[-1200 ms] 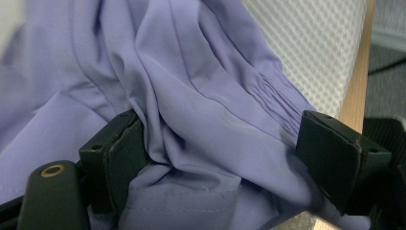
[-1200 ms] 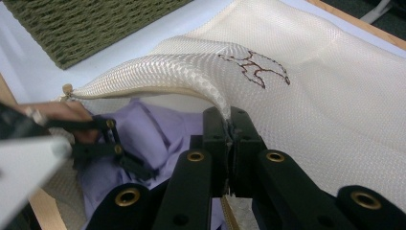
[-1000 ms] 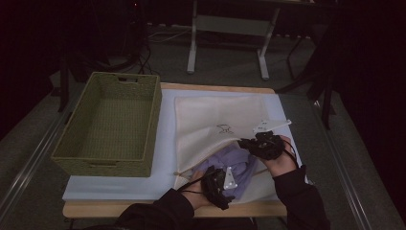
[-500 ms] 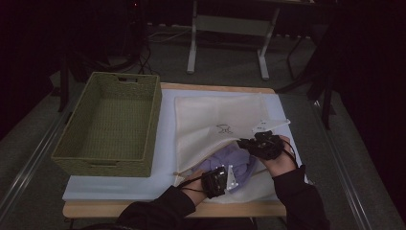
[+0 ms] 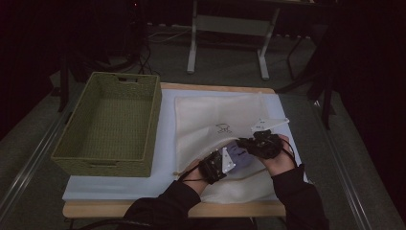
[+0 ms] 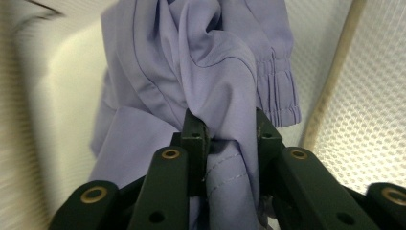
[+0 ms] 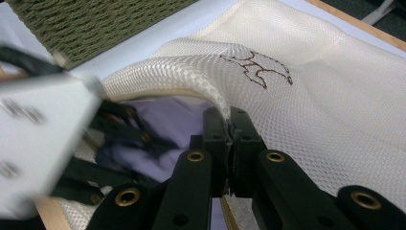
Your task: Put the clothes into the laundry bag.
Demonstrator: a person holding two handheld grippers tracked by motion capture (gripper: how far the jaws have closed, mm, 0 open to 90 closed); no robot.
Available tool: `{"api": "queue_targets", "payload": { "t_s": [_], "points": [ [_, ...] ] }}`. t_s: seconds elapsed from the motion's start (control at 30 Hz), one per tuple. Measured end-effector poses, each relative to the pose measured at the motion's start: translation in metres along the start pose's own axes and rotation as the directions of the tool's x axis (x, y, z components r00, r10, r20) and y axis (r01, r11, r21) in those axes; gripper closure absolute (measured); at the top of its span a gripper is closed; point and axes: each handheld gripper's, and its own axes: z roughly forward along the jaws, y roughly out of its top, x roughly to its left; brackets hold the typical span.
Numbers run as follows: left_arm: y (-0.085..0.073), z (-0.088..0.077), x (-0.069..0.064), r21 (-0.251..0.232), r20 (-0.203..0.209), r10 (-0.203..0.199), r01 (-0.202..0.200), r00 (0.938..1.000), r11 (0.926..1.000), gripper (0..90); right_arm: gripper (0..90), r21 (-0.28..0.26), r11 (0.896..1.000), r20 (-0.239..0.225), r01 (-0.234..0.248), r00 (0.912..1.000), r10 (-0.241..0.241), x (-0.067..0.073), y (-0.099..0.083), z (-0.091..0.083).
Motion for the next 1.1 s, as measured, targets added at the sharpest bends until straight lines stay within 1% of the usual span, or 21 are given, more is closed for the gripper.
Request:
{"api": "queue_targets", "payload": {
  "t_s": [0.03,0.1,0.13,0.2,0.27,0.3,0.33,0.37,0.43,0.47,0.53,0.57,0.6,0.67,0.7,0.77,0.8,0.87,0.97,1.03,1.1],
  "points": [
    [0.000,0.005,-0.002,0.026,0.007,0.009,-0.009,0.9999,0.9996,70.3,87.4,0.001,1.000,0.000,-0.002,1.0000,0.002,0.001,0.000,0.001],
    [0.001,0.012,-0.008,0.055,-0.026,0.039,-0.038,0.9989,0.9978,61.9,87.4,0.005,1.000,-0.001,-0.001,1.0000,0.001,0.001,0.000,0.001],
    [0.001,0.015,-0.011,0.079,-0.037,0.064,-0.061,0.9972,0.9950,57.4,87.4,0.007,1.000,0.001,-0.001,1.0000,0.001,0.001,-0.001,0.002],
    [0.002,0.018,-0.015,0.082,-0.086,0.098,-0.091,0.9914,0.9925,51.7,87.4,0.011,1.000,-0.002,-0.007,1.0000,0.007,0.001,-0.002,0.003],
    [0.001,0.021,-0.015,0.102,-0.122,0.123,-0.111,0.9848,0.9886,51.2,87.4,0.008,1.000,-0.005,-0.009,0.9999,0.009,0.000,-0.003,0.003],
    [0.001,0.021,-0.013,0.106,-0.128,0.107,-0.094,0.9859,0.9899,50.9,87.4,0.009,1.000,-0.005,-0.009,0.9999,0.009,0.000,-0.003,0.003],
    [0.001,0.020,-0.011,0.103,-0.114,0.078,-0.066,0.9904,0.9925,49.4,87.4,0.010,1.000,-0.007,-0.008,0.9999,0.008,0.000,-0.003,0.003],
    [0.000,0.019,-0.009,0.092,-0.106,0.063,-0.054,0.9924,0.9943,48.9,87.4,0.011,1.000,-0.007,-0.004,1.0000,0.004,0.001,-0.003,0.003],
    [0.000,0.015,-0.009,0.069,-0.066,0.042,-0.037,0.9969,0.9969,47.6,87.4,0.013,1.000,-0.009,-0.007,0.9999,0.008,0.001,-0.004,0.004],
    [0.000,0.012,-0.010,0.062,-0.058,0.033,-0.030,0.9977,0.9976,46.0,87.4,0.013,1.000,-0.009,-0.008,0.9999,0.008,0.001,-0.004,0.004],
    [0.001,0.004,-0.011,0.040,-0.025,0.004,-0.003,0.9997,0.9992,45.2,87.4,0.014,1.000,-0.009,-0.010,0.9999,0.010,0.000,-0.005,0.004],
    [0.001,0.000,-0.011,0.033,-0.022,-0.005,0.006,0.9997,0.9994,45.2,87.4,0.011,1.000,-0.009,-0.009,0.9999,0.009,0.000,-0.005,0.004],
    [0.001,-0.005,-0.009,0.020,-0.003,-0.034,0.034,0.9994,0.9992,45.0,87.3,0.012,1.000,-0.009,-0.013,0.9999,0.013,0.000,-0.005,0.004],
    [0.002,-0.015,-0.006,0.002,0.044,-0.093,0.093,0.9947,0.9956,42.0,87.4,0.013,1.000,-0.011,-0.018,0.9998,0.018,0.000,-0.007,0.004],
    [0.002,-0.021,-0.005,-0.004,0.060,-0.107,0.108,0.9924,0.9942,41.0,87.4,0.014,1.000,-0.011,-0.018,0.9998,0.018,0.000,-0.007,0.004],
    [0.001,-0.033,-0.002,-0.026,0.080,-0.122,0.124,0.9893,0.9919,37.3,87.4,0.016,1.000,-0.011,-0.015,0.9998,0.015,-0.001,-0.008,0.004],
    [0.000,-0.040,-0.001,-0.035,0.090,-0.119,0.123,0.9888,0.9918,37.4,87.3,0.019,1.000,-0.010,-0.020,0.9997,0.020,0.000,-0.008,0.004],
    [-0.002,-0.053,0.002,-0.049,0.083,-0.101,0.106,0.9914,0.9932,37.4,87.3,0.019,1.000,-0.011,-0.019,0.9998,0.019,-0.001,-0.009,0.003],
    [-0.009,-0.067,0.010,-0.062,0.082,-0.109,0.114,0.9906,0.9915,37.7,87.4,0.018,1.000,-0.012,-0.024,0.9996,0.024,-0.001,-0.010,0.002],
    [-0.015,-0.075,0.015,-0.058,0.063,-0.096,0.100,0.9934,0.9933,39.2,87.3,0.016,1.000,-0.015,-0.021,0.9997,0.021,-0.001,-0.010,0.002],
    [-0.021,-0.082,0.020,-0.060,0.060,-0.118,0.122,0.9911,0.9907,39.2,87.3,0.015,1.000,-0.016,-0.017,0.9997,0.017,0.001,-0.012,0.002]
  ]
}}
